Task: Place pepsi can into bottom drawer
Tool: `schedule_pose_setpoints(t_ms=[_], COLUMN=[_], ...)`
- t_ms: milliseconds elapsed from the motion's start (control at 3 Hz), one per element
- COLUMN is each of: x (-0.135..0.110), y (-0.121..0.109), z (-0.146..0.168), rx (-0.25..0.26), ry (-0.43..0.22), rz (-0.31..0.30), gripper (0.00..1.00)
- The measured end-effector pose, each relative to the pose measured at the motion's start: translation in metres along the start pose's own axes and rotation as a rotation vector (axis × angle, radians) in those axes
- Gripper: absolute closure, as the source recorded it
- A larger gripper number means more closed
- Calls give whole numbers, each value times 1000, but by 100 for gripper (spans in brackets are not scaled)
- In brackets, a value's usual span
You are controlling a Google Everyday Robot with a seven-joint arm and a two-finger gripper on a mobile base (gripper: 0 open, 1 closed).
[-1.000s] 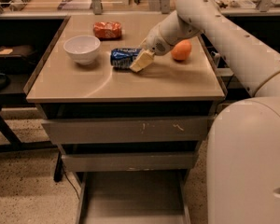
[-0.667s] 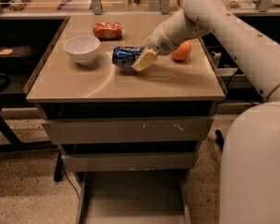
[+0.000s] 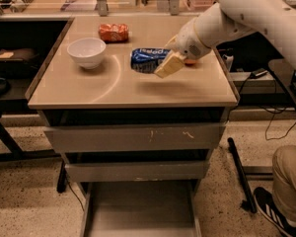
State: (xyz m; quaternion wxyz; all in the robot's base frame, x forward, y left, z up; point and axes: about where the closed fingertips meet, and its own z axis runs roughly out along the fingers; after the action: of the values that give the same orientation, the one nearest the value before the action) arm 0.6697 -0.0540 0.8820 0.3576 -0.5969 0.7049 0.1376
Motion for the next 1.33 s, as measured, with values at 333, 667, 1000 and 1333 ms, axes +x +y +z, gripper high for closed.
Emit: schedule_pose_setpoints(t_ms=[333, 667, 1000, 1333], x=[10, 26, 93, 90], y=[44, 93, 191, 189], z=[-43, -78, -96, -97], rx=[31, 59, 60, 64], ry=[41, 87, 152, 150], rz=[-16, -17, 40, 36], gripper=[100, 100, 100, 100])
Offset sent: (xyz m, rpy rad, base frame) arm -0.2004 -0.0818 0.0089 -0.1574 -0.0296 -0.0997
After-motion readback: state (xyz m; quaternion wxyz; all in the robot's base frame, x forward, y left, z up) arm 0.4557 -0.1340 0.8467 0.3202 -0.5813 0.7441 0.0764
